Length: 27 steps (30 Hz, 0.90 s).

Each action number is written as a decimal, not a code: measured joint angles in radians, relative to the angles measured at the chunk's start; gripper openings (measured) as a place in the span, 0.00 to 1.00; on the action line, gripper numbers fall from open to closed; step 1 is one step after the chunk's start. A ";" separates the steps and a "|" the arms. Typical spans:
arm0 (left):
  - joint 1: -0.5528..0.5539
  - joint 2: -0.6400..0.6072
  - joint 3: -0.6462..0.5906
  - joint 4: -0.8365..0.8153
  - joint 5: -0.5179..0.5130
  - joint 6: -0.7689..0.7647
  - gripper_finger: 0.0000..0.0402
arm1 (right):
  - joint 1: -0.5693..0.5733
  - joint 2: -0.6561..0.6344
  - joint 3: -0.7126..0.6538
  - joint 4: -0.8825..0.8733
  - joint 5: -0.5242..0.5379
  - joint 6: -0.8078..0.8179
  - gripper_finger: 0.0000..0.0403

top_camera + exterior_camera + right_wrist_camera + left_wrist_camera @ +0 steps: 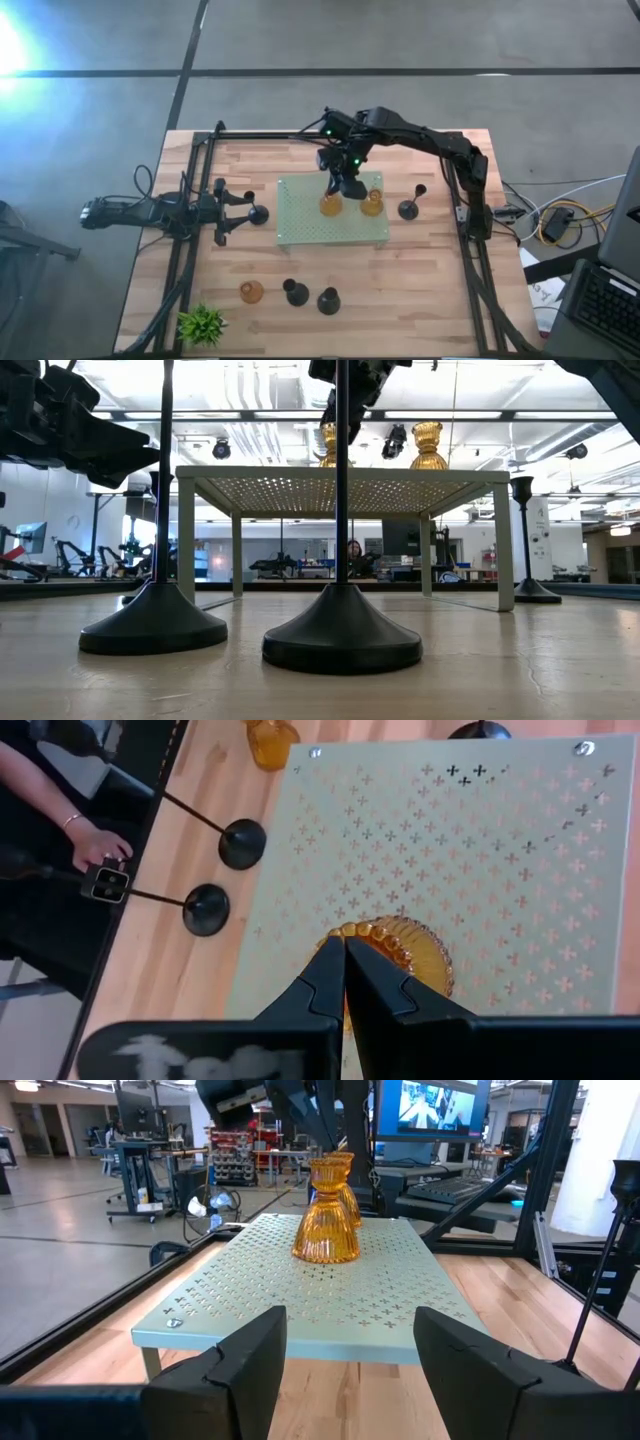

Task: Pick & Place candle stick holders
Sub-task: Put the yellow glass candle holder on the shelf

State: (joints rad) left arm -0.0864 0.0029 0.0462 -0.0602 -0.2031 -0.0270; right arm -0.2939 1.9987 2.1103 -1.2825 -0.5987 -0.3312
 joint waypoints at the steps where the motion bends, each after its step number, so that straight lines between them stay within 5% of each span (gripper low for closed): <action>1: 0.000 0.000 0.000 0.000 0.000 0.000 0.56 | 0.000 0.000 0.008 -0.006 0.000 0.000 0.02; 12: 0.000 0.000 0.000 0.000 0.000 0.000 0.56 | 0.030 -0.146 0.063 -0.015 0.103 0.027 0.02; 27: 0.000 0.000 0.000 -0.003 0.000 0.000 0.56 | 0.284 -0.397 -0.041 -0.024 0.336 0.171 0.02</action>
State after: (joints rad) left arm -0.0864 0.0026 0.0463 -0.0631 -0.2031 -0.0271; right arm -0.0101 1.6016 2.0692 -1.3067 -0.2628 -0.1600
